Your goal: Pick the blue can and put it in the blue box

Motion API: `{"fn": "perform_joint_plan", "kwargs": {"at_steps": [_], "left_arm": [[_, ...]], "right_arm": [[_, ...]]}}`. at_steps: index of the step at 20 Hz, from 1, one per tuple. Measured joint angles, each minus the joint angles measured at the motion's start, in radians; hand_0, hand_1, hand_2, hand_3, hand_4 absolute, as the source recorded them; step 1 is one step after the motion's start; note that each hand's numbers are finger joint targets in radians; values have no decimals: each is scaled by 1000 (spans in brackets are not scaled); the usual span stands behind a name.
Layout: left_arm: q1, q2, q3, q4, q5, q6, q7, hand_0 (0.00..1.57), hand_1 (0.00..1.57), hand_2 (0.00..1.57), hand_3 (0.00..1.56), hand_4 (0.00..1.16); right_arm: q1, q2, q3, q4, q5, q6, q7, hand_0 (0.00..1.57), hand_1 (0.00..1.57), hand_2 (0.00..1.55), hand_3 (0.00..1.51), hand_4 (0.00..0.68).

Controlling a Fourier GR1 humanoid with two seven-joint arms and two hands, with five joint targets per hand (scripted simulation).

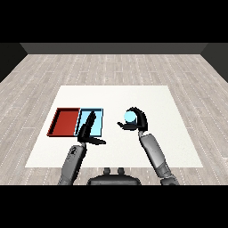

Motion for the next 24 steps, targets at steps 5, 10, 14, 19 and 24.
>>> {"fn": "perform_joint_plan", "kwargs": {"at_steps": [5,10,14,19,24], "left_arm": [[-30,-1,-85,56,50,60,11,0,0,0,0,0],[-39,-1,-140,85,70,99,20,0,0,0,0,0],[-64,6,-147,125,85,113,18,0,0,0,0,0],[-107,1,-175,161,121,152,21,0,0,0,0,0],[-160,0,-210,251,179,188,-13,0,0,0,0,0]], "right_arm": [[-11,28,14,-15,48,7,24,1455,1455,1456,1399,608],[-12,48,13,-20,70,36,35,1492,1492,1471,1405,620],[-26,62,23,-13,84,26,36,1489,1489,1466,1399,606],[-34,64,12,-25,91,60,35,1486,1486,1468,1398,605],[-36,69,56,-21,80,23,28,1486,1486,1466,1399,610]]}}
